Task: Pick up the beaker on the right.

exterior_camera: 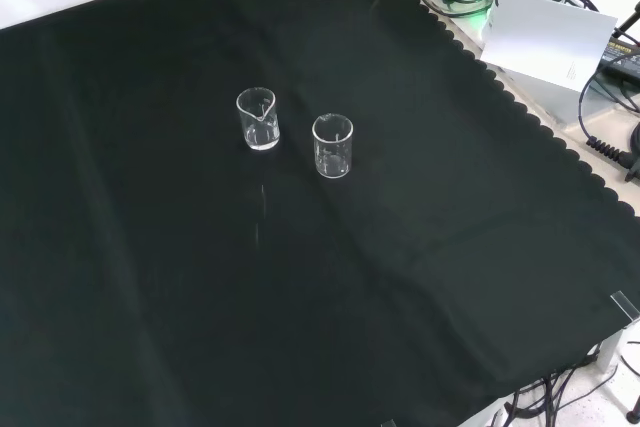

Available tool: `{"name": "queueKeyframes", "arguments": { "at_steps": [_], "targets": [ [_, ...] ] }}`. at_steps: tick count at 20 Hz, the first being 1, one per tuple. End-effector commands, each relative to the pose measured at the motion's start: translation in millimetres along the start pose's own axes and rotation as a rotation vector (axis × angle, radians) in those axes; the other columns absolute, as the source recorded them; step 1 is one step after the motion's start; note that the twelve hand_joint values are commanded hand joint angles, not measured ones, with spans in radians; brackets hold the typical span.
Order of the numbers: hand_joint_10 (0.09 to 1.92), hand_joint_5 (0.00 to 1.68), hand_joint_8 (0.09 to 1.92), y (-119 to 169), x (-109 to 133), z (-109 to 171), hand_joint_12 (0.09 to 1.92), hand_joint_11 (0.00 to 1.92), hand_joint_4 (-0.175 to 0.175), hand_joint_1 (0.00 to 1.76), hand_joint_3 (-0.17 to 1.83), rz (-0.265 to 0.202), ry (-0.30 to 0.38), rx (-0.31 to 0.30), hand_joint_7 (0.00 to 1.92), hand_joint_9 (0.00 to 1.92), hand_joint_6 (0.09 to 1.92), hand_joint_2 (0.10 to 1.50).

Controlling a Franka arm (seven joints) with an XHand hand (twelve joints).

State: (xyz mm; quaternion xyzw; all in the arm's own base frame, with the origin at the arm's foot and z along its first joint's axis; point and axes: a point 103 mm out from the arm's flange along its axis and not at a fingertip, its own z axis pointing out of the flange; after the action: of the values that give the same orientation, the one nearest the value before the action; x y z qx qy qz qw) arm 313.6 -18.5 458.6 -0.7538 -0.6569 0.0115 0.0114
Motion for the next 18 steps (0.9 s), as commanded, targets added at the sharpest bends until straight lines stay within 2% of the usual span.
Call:
{"name": "queueKeyframes", "arguments": {
  "at_steps": [1, 5, 11, 14, 18],
  "targets": [
    [0.62, 0.35, 0.51, 13, -27, 31, 1.36, 0.0, -0.002, 0.13, 0.36, 0.033, 0.02, 0.028, 0.05, 0.15, 0.09, 1.24],
    [0.65, 0.37, 0.53, 30, -45, 57, 1.38, 0.01, -0.005, 0.16, 0.34, 0.046, 0.055, 0.02, 0.1, 0.21, 0.09, 1.22],
    [0.68, 0.44, 0.58, 71, -64, 98, 1.39, 0.08, -0.017, 0.35, 0.3, 0.031, 0.117, 0.048, 0.21, 0.34, 0.09, 1.15],
    [0.68, 0.45, 0.59, 94, -69, 120, 1.39, 0.09, -0.019, 0.43, 0.29, 0.029, 0.185, 0.076, 0.22, 0.36, 0.09, 1.11],
    [0.68, 0.45, 0.6, 124, -64, 158, 1.39, 0.1, -0.023, 0.46, 0.3, 0.0, 0.226, 0.105, 0.23, 0.36, 0.09, 1.08]
  ]
}}
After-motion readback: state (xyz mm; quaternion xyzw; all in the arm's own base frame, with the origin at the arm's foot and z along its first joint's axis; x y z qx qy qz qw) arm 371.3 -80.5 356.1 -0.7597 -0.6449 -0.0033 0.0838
